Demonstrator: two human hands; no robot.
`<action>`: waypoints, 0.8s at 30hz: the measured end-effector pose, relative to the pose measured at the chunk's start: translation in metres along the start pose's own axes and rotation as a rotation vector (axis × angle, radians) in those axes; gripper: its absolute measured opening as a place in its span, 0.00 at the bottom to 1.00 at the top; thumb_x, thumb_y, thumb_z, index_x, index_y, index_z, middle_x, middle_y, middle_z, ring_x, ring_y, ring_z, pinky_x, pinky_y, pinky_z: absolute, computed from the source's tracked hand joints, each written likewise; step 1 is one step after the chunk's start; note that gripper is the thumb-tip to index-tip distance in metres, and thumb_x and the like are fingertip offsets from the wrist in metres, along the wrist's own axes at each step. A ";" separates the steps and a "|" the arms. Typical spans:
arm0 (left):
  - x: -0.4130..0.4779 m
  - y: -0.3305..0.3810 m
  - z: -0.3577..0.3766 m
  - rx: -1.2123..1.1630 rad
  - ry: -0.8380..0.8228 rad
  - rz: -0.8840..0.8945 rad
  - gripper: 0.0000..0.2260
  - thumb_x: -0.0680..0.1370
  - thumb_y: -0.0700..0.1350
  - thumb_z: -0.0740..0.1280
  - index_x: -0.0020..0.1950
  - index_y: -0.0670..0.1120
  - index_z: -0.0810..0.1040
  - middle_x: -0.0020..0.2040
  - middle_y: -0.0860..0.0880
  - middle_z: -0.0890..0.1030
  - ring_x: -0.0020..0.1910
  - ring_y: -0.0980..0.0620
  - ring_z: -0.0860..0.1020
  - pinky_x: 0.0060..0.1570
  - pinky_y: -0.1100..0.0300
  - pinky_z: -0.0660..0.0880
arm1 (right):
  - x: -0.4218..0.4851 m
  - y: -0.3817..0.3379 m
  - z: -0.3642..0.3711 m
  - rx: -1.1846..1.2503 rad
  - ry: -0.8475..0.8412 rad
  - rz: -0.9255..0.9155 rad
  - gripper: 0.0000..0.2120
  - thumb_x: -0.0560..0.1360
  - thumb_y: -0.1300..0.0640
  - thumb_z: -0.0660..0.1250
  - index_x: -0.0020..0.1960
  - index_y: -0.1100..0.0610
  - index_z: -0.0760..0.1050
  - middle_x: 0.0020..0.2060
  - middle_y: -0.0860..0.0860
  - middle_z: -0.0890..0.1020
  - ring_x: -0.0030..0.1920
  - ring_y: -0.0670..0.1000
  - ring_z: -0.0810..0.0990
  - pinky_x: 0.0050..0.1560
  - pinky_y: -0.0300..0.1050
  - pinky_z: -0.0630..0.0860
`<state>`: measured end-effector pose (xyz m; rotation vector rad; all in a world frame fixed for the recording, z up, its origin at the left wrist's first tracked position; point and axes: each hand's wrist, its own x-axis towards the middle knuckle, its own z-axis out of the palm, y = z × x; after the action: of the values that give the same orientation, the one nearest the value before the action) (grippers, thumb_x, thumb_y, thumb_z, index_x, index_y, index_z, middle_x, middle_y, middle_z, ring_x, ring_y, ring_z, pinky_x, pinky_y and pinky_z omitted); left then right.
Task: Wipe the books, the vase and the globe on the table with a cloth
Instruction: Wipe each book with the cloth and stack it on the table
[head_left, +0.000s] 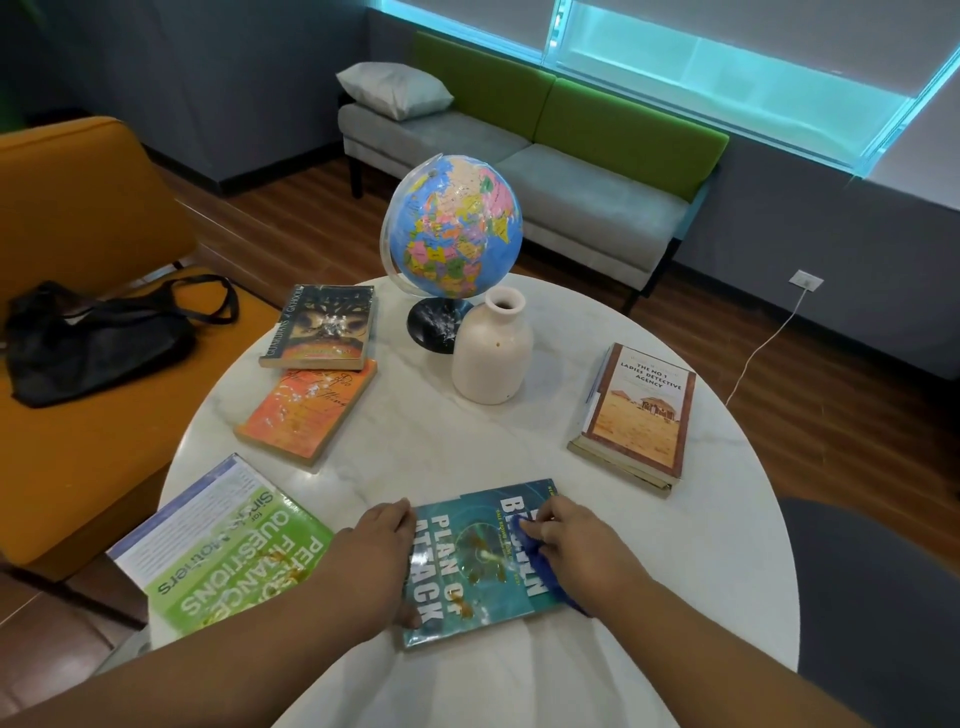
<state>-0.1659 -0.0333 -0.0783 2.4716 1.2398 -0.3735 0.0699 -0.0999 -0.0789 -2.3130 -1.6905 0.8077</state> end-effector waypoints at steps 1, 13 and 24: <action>0.000 0.000 0.000 -0.002 0.001 0.002 0.50 0.68 0.62 0.73 0.79 0.45 0.49 0.79 0.49 0.49 0.77 0.50 0.51 0.72 0.54 0.61 | 0.006 0.001 -0.004 -0.026 0.044 0.006 0.10 0.79 0.51 0.63 0.47 0.58 0.74 0.36 0.48 0.78 0.31 0.43 0.75 0.27 0.32 0.67; 0.000 0.001 -0.002 0.003 0.004 0.001 0.49 0.67 0.61 0.73 0.79 0.45 0.50 0.78 0.49 0.51 0.76 0.50 0.53 0.72 0.54 0.62 | 0.034 0.001 0.000 -0.158 0.088 -0.035 0.09 0.80 0.47 0.59 0.54 0.49 0.74 0.50 0.51 0.77 0.46 0.50 0.78 0.46 0.44 0.75; 0.000 0.000 -0.002 0.006 -0.013 -0.002 0.50 0.68 0.62 0.73 0.79 0.44 0.48 0.79 0.49 0.50 0.77 0.50 0.51 0.72 0.53 0.62 | 0.030 0.009 -0.001 -0.184 0.110 -0.083 0.08 0.80 0.49 0.57 0.55 0.46 0.73 0.51 0.50 0.75 0.44 0.46 0.77 0.48 0.42 0.76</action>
<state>-0.1654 -0.0319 -0.0762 2.4692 1.2378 -0.3942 0.0845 -0.0755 -0.0913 -2.3362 -1.8683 0.5191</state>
